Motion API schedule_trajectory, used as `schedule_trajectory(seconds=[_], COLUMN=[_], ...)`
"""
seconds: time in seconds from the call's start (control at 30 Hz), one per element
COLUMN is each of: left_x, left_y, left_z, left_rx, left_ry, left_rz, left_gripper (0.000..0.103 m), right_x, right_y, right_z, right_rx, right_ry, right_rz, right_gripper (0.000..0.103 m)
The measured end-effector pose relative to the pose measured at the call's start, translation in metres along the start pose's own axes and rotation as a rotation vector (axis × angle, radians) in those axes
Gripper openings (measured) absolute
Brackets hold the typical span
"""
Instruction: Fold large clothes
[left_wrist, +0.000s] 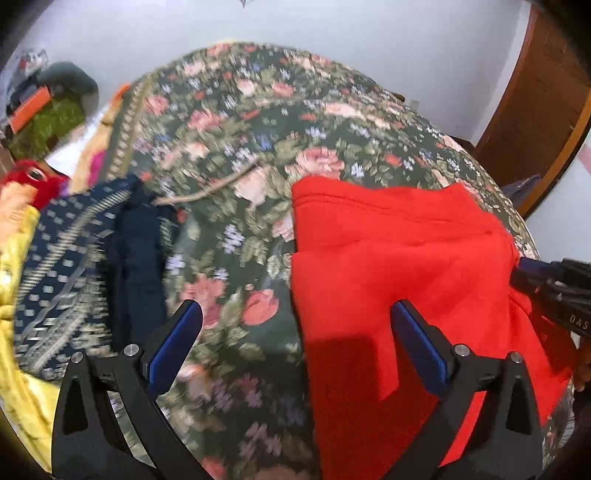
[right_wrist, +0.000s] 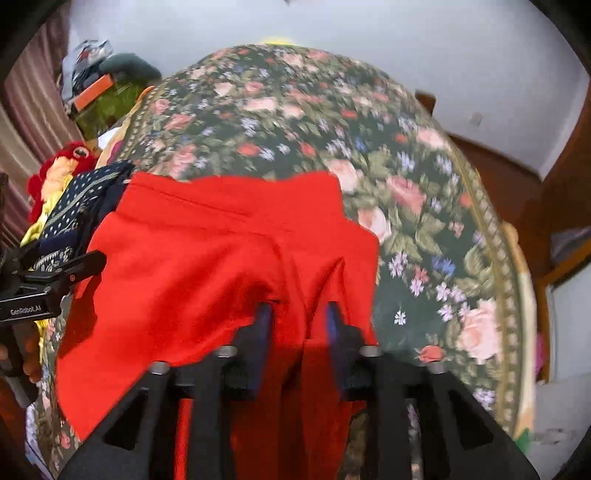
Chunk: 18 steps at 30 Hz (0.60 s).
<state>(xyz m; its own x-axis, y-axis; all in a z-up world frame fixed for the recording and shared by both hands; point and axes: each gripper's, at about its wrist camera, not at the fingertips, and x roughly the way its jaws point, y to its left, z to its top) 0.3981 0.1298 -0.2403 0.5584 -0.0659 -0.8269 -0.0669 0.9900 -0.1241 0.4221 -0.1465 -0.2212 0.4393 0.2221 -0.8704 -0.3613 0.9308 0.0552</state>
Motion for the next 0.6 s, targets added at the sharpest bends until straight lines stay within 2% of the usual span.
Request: schedule_trajectory(seconds=[0.03, 0.07, 0.1, 0.17, 0.23, 0.33, 0.43, 0.6], left_x=[0.007, 0.012, 0.016, 0.022, 0.024, 0.01, -0.012, -0.036], left_y=[0.003, 0.007, 0.01, 0.013, 0.013, 0.013, 0.012, 0.014], left_z=[0.0, -0.001, -0.001, -0.003, -0.003, -0.001, -0.001, -0.013], left_rx=[-0.016, -0.039, -0.054, -0.074, -0.075, -0.069, -0.036, -0.005], left_ry=[0.006, 0.011, 0.015, 0.022, 0.028, 0.019, -0.011, 0.022], left_rz=[-0.021, -0.048, -0.072, -0.099, -0.105, -0.07, -0.003, -0.099], left_gripper=[0.103, 0.103, 0.103, 0.103, 0.103, 0.103, 0.103, 0.103], right_x=[0.001, 0.001, 0.001, 0.005, 0.005, -0.007, -0.033, -0.068], right_y=[-0.008, -0.017, -0.027, -0.045, -0.063, -0.069, -0.069, -0.059], right_z=[-0.001, -0.004, -0.009, -0.015, -0.021, -0.027, -0.032, -0.035], right_rx=[0.012, 0.021, 0.02, 0.055, 0.101, 0.107, 0.129, 0.183], right_ry=[-0.012, -0.038, -0.075, -0.055, -0.023, -0.015, -0.027, -0.09], right_rz=[-0.04, -0.117, -0.117, -0.047, -0.017, -0.024, 0.036, 0.229], right_gripper=[0.095, 0.103, 0.103, 0.103, 0.103, 0.103, 0.103, 0.103])
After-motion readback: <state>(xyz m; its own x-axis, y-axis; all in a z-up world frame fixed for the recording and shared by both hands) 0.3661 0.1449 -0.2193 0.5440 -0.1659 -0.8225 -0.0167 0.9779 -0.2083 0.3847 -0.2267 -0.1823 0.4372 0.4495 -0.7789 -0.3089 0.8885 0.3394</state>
